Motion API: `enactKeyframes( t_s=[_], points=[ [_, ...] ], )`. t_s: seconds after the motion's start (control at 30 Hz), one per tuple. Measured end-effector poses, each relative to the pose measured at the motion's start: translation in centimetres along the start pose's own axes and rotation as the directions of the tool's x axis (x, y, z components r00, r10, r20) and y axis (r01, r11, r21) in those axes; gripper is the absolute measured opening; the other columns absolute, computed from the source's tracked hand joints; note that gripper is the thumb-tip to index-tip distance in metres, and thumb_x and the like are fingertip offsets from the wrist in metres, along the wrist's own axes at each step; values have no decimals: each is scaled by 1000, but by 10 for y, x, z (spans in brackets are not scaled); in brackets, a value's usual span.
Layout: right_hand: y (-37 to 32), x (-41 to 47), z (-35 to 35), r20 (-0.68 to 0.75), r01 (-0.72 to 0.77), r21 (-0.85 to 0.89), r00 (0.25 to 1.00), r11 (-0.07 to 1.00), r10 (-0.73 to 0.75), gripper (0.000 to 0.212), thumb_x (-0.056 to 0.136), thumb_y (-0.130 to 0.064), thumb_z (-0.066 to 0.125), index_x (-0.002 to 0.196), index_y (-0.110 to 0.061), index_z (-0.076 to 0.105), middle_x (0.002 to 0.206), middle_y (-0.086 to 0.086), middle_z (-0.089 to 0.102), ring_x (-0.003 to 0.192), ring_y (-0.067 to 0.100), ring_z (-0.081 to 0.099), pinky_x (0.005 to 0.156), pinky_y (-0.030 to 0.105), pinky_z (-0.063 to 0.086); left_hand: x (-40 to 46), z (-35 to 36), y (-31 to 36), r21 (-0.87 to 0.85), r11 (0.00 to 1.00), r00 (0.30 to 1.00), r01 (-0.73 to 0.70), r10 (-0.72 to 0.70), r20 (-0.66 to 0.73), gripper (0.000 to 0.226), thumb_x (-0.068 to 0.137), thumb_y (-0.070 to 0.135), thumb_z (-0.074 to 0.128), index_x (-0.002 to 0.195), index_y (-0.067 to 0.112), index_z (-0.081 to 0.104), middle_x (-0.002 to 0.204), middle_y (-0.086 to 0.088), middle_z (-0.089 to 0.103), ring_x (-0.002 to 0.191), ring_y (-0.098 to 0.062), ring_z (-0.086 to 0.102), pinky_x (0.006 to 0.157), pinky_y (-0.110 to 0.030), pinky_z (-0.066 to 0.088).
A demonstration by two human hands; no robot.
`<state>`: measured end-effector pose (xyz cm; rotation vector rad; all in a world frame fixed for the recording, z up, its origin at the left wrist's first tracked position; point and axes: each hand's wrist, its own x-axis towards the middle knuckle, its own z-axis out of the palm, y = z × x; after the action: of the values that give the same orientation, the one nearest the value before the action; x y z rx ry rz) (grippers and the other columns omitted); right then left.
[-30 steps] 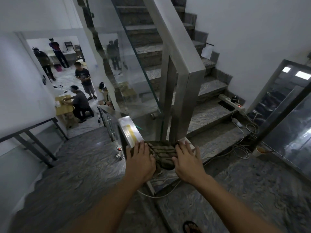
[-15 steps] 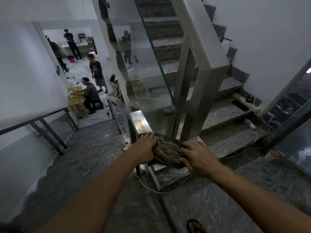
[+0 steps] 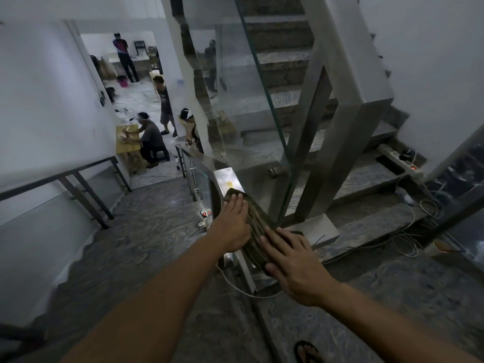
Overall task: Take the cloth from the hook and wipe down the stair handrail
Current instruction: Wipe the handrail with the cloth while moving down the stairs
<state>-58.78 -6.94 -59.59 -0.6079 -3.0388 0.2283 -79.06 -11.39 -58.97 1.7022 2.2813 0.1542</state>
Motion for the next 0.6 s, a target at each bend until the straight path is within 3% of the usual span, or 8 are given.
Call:
enactKeyframes(
  t_s=[0.07, 0.13, 0.23, 0.27, 0.4, 0.53, 0.6],
  points=[
    [-6, 9, -6, -27, 21, 0, 999, 1000, -21, 55, 97, -48, 27, 142, -19, 38, 154, 5, 33, 139, 23, 19, 115, 44, 22, 6, -5, -10, 14, 999, 999, -49, 49, 13, 64, 97, 21, 33, 150, 5, 1, 160, -15, -8, 148, -25, -11, 116, -34, -11],
    [-10, 17, -10, -45, 70, 23, 997, 997, -69, 53, 97, -43, 31, 141, -14, 39, 157, 7, 23, 145, 23, 10, 117, 37, 6, 10, -7, -18, 31, 995, 995, -95, 95, 20, 66, 95, 18, 37, 150, 7, 1, 160, -13, -8, 148, -23, -11, 114, -31, -13],
    [-21, 30, -6, 40, 40, 85, 998, 996, -43, 60, 99, -39, 24, 150, -11, 12, 157, 6, -8, 146, 22, -12, 115, 32, -13, 20, -13, -29, 63, 988, 989, -143, 141, 39, 68, 93, 13, 39, 150, 7, 2, 161, -13, -6, 148, -23, -10, 114, -31, -14],
    [-25, 34, -2, 40, 13, 61, 999, 998, -15, 62, 99, -40, 22, 151, -12, 5, 156, 8, -9, 146, 23, -11, 114, 34, -14, 24, -16, -33, 63, 986, 987, -154, 151, 48, 68, 93, 12, 38, 150, 8, 3, 161, -12, -5, 148, -23, -10, 113, -30, -15],
    [-38, 47, 10, 14, -116, -93, 993, 989, 118, 60, 96, -42, 30, 145, -8, 31, 151, 17, 34, 141, 31, 26, 110, 48, 16, 41, -24, -47, 31, 981, 980, -189, 187, 75, 63, 95, 13, 35, 151, 11, 6, 161, -9, 0, 148, -20, -6, 116, -31, -12],
    [-42, 63, 19, -1, -174, -36, 985, 984, 174, 61, 94, -42, 33, 144, -7, 32, 150, 18, 36, 139, 32, 32, 109, 47, 22, 58, -27, -53, 27, 977, 977, -211, 209, 52, 57, 97, 16, 32, 150, 11, 10, 161, -9, 5, 149, -19, -3, 120, -34, -6],
    [-44, 73, 16, 16, -194, -19, 981, 981, 195, 62, 94, -42, 29, 146, -7, 27, 153, 19, 29, 141, 34, 27, 110, 46, 16, 67, -28, -57, 51, 973, 974, -223, 221, 37, 58, 97, 18, 32, 150, 10, 10, 161, -11, 5, 149, -20, -2, 121, -37, -3]
  ],
)
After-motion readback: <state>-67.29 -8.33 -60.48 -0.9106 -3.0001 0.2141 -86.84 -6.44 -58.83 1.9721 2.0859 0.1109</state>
